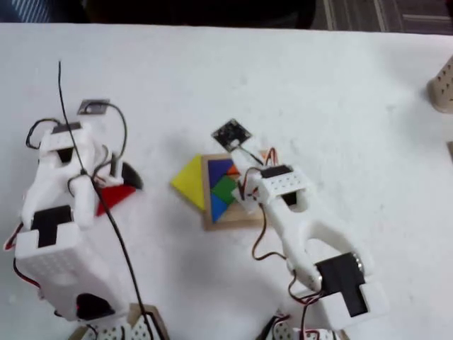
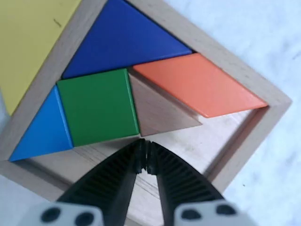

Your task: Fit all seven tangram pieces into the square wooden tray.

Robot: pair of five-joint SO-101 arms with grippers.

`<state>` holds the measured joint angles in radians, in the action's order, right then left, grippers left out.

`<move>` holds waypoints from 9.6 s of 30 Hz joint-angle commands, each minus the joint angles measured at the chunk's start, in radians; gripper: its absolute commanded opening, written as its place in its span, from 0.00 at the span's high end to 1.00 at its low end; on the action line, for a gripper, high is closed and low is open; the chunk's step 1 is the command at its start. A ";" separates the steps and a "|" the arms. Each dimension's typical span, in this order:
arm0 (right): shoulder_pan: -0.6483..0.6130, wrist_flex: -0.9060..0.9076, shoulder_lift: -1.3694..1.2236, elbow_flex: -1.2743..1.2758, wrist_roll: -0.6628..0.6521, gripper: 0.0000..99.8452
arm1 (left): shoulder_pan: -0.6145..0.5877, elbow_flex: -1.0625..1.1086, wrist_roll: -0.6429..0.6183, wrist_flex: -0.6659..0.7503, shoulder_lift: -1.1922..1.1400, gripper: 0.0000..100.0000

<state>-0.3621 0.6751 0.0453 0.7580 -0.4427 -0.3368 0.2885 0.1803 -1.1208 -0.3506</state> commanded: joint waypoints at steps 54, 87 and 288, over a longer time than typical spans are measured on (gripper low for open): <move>-0.018 -0.007 -0.001 -0.026 -0.012 0.98 | -0.248 0.729 -0.325 0.140 0.717 0.74; -0.018 0.008 0.001 -0.026 -0.057 0.98 | -0.397 0.166 -0.411 -0.044 0.309 0.74; -0.035 0.022 -0.001 -0.026 -0.130 0.98 | -0.035 0.092 1.002 0.215 0.056 0.67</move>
<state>-0.3744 0.6874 0.0453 0.7564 -0.5593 -0.3337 0.3744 1.1561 -0.9152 -0.2693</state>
